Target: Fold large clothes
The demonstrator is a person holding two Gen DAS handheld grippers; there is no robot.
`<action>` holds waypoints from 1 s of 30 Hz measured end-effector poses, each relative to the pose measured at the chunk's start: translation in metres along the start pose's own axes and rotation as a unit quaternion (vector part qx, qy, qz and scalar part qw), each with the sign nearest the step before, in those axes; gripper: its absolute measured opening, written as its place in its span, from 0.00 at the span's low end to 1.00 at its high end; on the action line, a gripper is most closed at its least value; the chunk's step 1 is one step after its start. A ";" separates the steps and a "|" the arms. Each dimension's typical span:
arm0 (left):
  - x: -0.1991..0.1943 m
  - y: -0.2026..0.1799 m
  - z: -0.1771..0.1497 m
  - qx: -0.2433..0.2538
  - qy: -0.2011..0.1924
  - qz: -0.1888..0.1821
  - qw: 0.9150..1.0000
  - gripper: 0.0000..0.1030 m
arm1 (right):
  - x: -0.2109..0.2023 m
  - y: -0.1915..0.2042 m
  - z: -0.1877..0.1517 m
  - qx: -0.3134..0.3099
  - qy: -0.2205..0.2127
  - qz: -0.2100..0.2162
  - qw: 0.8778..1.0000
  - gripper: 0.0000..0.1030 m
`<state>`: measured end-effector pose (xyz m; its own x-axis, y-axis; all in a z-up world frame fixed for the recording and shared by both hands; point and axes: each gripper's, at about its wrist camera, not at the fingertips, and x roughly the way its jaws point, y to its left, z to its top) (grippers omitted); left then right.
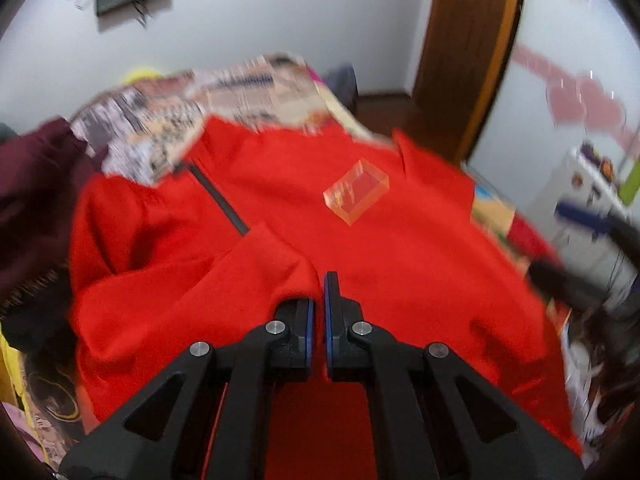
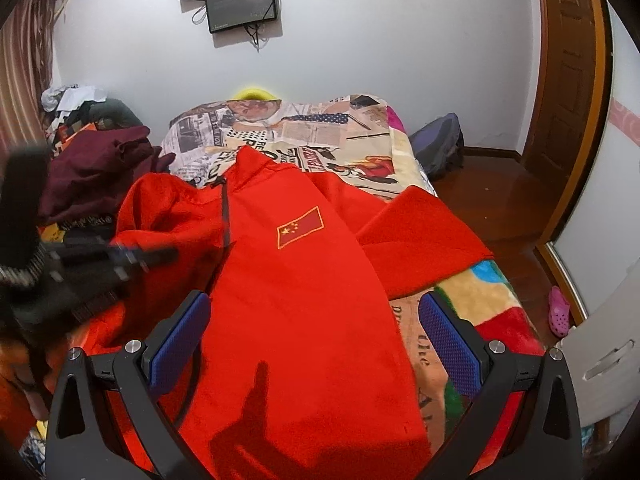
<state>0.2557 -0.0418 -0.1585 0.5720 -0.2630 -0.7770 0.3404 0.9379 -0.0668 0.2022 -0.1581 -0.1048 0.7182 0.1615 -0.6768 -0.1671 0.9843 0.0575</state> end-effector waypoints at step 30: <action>-0.088 0.134 -0.136 -0.164 0.029 0.172 0.971 0.58 | 0.069 0.158 0.000 -0.310 0.095 0.134 0.937 0.99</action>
<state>0.1496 0.1378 -0.1847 0.5641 0.0818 -0.8217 -0.1249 0.9921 0.0131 0.2251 0.0084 -0.1424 0.4712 0.3226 -0.8209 -0.7261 0.6703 -0.1533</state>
